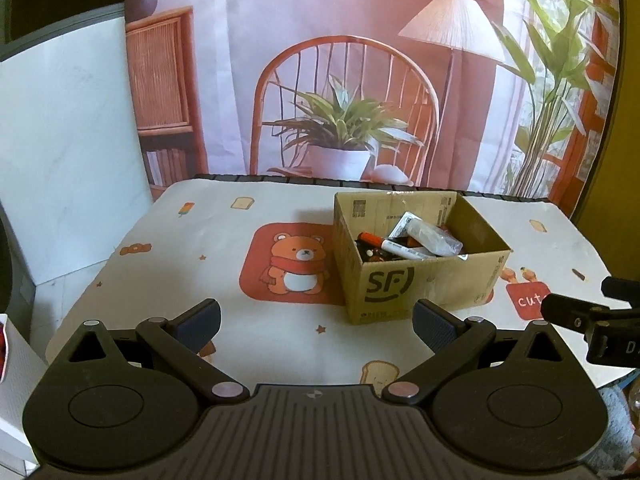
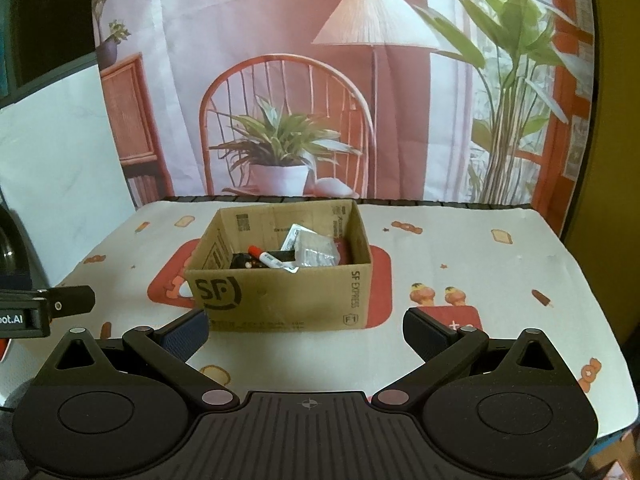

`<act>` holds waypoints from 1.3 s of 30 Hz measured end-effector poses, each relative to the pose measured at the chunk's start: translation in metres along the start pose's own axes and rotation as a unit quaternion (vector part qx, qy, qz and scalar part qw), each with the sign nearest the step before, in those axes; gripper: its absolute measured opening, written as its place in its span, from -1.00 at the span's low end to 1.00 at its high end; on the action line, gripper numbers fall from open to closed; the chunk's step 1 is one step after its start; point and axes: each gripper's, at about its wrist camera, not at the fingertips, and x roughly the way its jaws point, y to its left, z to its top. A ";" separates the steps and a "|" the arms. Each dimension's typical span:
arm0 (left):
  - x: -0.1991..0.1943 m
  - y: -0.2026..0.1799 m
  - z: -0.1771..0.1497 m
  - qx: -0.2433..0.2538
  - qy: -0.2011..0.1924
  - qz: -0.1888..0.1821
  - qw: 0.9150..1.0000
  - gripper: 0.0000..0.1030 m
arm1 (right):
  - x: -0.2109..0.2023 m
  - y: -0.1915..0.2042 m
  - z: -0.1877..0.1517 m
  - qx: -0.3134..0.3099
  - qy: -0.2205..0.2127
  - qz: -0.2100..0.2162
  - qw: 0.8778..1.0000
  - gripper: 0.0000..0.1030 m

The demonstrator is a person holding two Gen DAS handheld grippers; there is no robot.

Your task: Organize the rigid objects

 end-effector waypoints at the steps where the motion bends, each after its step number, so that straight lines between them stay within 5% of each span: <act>1: 0.000 0.000 0.000 0.001 0.000 0.001 1.000 1.00 | -0.001 0.000 0.000 -0.001 -0.001 0.000 1.000 0.99; 39: -0.002 0.001 -0.002 0.002 -0.002 0.015 1.000 1.00 | -0.002 0.002 -0.002 -0.003 -0.006 -0.001 1.000 0.99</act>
